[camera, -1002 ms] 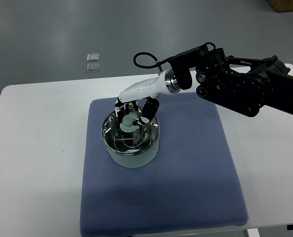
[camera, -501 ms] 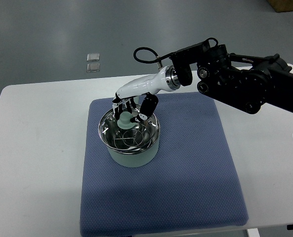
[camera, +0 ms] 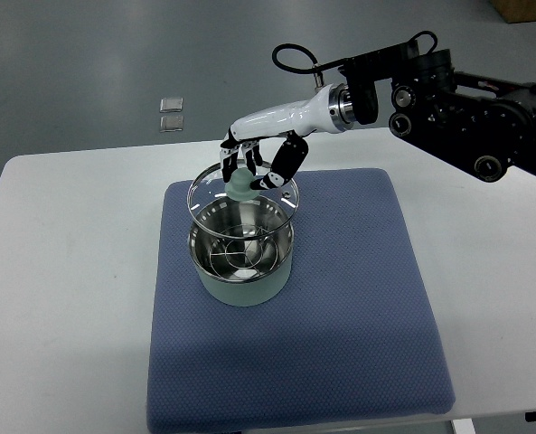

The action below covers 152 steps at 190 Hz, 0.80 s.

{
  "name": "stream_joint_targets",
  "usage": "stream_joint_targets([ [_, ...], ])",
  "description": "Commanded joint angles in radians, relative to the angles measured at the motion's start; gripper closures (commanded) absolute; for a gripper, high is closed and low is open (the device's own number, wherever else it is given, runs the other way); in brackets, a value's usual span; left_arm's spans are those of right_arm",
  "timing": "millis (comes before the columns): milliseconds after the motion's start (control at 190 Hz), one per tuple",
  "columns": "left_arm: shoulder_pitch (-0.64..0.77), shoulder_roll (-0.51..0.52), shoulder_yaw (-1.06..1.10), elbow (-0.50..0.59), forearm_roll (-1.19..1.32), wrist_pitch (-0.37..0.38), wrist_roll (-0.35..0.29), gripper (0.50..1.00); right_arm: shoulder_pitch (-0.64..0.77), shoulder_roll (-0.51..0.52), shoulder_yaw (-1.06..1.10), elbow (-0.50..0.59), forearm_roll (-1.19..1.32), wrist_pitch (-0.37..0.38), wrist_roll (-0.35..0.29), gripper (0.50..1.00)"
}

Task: Open lid and place right of pot
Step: 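Lift the glass lid up off the saucepan with the right hand, then carry the lid beside the saucepan and lower it onto the mat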

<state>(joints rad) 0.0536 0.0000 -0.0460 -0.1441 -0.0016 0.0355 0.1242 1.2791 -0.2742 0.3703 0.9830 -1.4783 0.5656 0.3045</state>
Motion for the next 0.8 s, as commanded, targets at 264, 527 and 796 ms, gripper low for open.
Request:
stream_joint_targets([
  [264, 0.000, 0.000, 0.000, -0.002, 0.000, 0.000, 0.000, 0.500, -0.055, -0.122, 0.073, -0.023, 0.038, 0.005, 0.001, 1.000],
  [527, -0.001, 0.000, 0.000, -0.002, 0.000, 0.000, 0.002, 0.500, -0.115, -0.120, 0.068, -0.104, 0.036, 0.005, -0.001, 1.000],
  [796, -0.001, 0.000, 0.000, -0.002, 0.000, 0.000, 0.000, 0.500, -0.159, -0.120, 0.075, -0.139, 0.038, -0.010, 0.031, 1.000],
])
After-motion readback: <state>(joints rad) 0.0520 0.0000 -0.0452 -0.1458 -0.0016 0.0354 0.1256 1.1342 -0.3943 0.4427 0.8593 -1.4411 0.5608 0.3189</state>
